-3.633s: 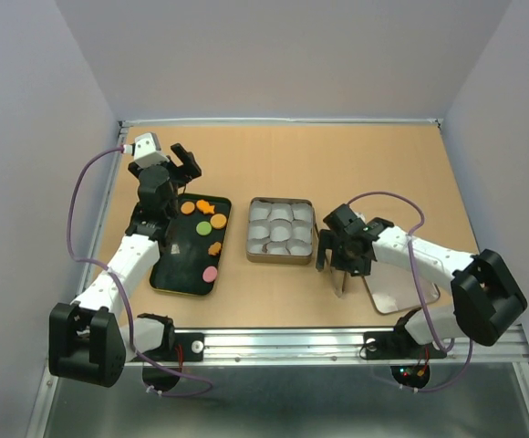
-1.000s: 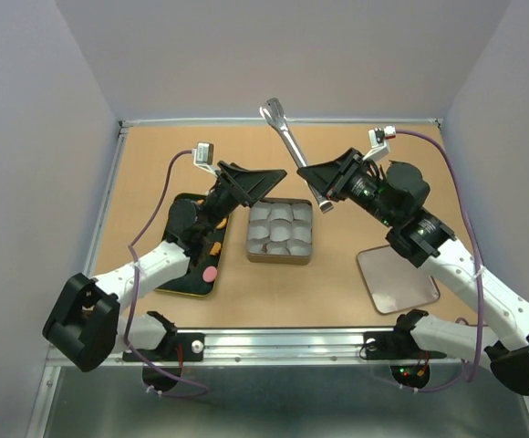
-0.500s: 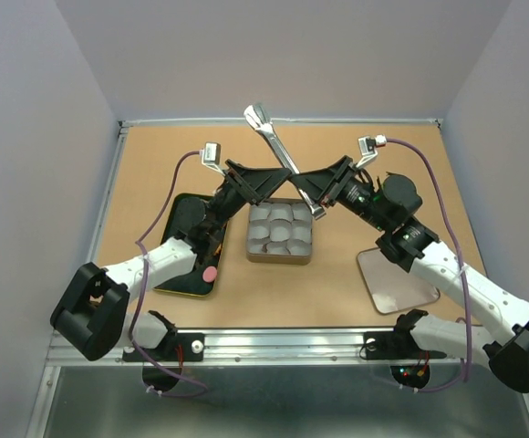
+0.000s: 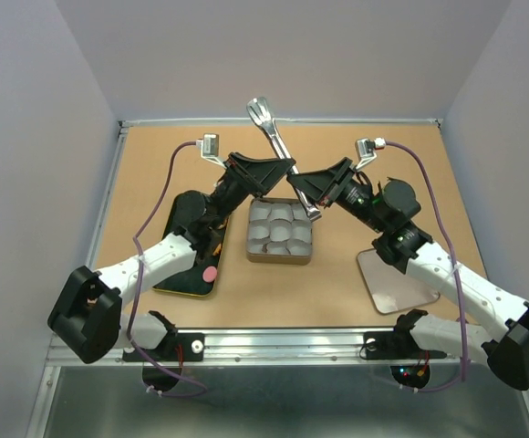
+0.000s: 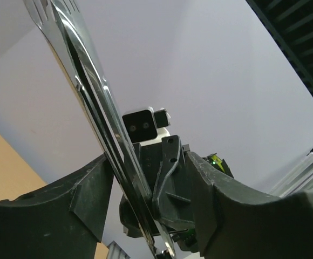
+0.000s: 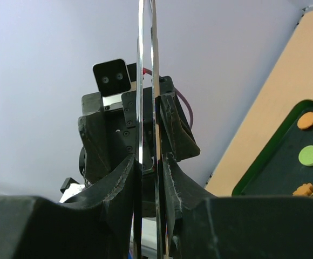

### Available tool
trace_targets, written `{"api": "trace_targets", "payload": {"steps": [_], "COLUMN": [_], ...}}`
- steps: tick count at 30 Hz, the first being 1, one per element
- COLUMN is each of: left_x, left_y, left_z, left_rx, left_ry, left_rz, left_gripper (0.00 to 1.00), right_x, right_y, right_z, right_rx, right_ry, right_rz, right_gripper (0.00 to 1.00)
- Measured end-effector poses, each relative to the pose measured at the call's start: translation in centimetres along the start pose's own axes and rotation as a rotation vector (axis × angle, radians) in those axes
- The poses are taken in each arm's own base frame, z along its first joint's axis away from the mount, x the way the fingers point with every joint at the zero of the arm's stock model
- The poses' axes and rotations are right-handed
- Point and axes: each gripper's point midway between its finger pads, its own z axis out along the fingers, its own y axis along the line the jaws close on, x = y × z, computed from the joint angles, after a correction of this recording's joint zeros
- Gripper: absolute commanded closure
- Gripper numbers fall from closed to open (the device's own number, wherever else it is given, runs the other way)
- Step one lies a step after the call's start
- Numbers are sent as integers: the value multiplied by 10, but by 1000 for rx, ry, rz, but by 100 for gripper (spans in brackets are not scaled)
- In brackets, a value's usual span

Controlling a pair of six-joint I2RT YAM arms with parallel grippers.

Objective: Pack the cookies

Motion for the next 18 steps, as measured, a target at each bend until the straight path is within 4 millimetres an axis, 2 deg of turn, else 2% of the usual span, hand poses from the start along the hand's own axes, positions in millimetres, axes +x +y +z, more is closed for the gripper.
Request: {"api": "trace_targets", "payload": {"steps": [1,3,10,13,14,15,18], "left_x": [1,4,13,10,9,9,2], "left_y": [1,2,8,8,7,6,0], "left_z": [2,5,9,13,14,16,25], "left_rx": [-6,-17,-53,-67,-71,-71,-73], "left_ry": [3,9,33,31,30,31,27], "left_rz": [5,14,30,33,35,39,88], "left_gripper": [44,48,60,64,64,64,64], "right_x": [0,0,0,-1,-2,-2,1], "right_y": [0,2,2,3,3,2,-7], "right_z": [0,0,0,2,2,2,3], "right_rx": [-5,-16,-19,-30,-31,-31,-13], "right_ry": [-1,-5,-2,-6,-8,-9,5], "right_rz": [2,2,4,-4,-6,-3,5], "right_gripper": [75,75,71,54,45,28,12]}}
